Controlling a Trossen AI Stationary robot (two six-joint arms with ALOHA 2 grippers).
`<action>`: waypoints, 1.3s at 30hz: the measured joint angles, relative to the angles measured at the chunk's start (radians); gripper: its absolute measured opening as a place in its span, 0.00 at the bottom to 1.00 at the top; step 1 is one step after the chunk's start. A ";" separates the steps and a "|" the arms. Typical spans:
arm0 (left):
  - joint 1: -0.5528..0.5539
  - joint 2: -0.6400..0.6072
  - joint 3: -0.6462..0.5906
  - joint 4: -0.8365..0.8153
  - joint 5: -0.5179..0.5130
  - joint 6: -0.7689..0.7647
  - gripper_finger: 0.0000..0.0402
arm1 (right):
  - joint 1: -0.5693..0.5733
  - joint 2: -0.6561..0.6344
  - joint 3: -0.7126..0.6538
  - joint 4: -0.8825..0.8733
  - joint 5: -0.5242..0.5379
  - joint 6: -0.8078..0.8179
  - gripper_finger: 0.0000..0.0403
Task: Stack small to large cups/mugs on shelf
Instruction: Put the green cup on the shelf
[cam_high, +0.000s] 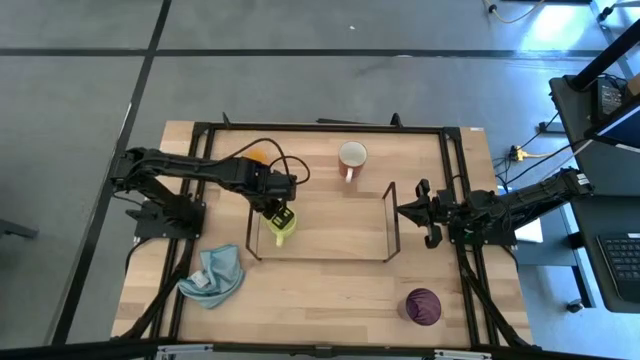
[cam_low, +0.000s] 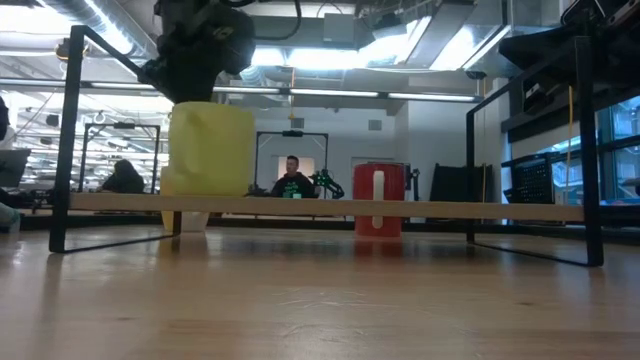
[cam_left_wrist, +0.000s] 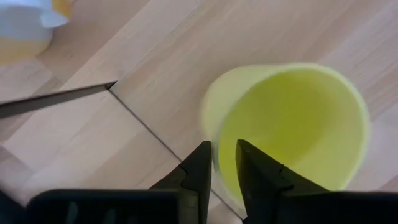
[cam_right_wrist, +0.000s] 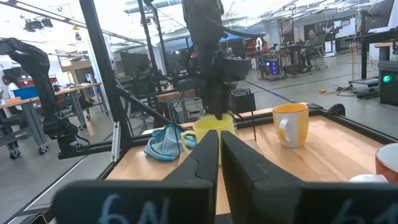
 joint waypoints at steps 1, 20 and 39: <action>0.000 -0.002 0.000 -0.001 0.000 -0.002 0.18 | 0.000 0.000 0.000 0.000 0.000 0.000 0.05; 0.006 -0.016 0.141 0.003 0.008 -0.011 0.20 | 0.000 0.000 0.000 0.000 0.008 0.000 0.05; 0.109 0.189 0.520 -0.045 0.068 0.218 0.00 | 0.000 0.000 0.000 -0.001 0.009 0.000 0.05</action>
